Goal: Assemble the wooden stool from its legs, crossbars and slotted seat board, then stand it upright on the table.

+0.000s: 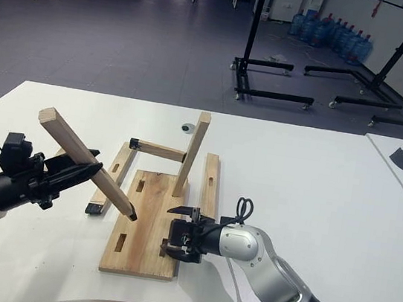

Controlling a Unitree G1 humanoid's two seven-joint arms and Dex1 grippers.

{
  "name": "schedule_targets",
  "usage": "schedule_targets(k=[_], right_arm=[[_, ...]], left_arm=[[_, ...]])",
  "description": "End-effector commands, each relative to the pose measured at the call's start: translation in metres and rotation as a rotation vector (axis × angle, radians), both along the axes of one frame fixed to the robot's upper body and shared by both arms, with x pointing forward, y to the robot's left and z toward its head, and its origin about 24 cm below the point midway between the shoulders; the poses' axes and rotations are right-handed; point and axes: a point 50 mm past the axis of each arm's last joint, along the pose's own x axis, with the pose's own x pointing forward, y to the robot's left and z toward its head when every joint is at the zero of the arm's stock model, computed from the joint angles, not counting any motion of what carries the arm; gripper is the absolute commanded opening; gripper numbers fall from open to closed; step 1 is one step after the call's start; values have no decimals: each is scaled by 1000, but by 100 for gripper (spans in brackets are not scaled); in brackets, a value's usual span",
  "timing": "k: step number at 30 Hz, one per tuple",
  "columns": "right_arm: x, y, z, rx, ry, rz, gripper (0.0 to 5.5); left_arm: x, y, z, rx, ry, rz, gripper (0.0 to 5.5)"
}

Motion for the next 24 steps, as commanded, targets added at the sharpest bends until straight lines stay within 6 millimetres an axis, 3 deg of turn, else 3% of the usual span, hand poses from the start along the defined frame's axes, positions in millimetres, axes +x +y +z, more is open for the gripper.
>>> schedule_targets(k=[1,12,18,24], right_arm=[[-11,-13,-15,-159,55,69,400],[-10,-36,-13,-307,69,157,400],[-5,-33,-5,-249,77,180,400],[-2,-34,-7,-240,102,175,400]], left_arm=[[2,0,0,24,8,-20,201],[4,-3,-8,9,-15,40,201],[23,-4,-27,54,-32,105,201],[36,3,-34,117,-47,34,201]])
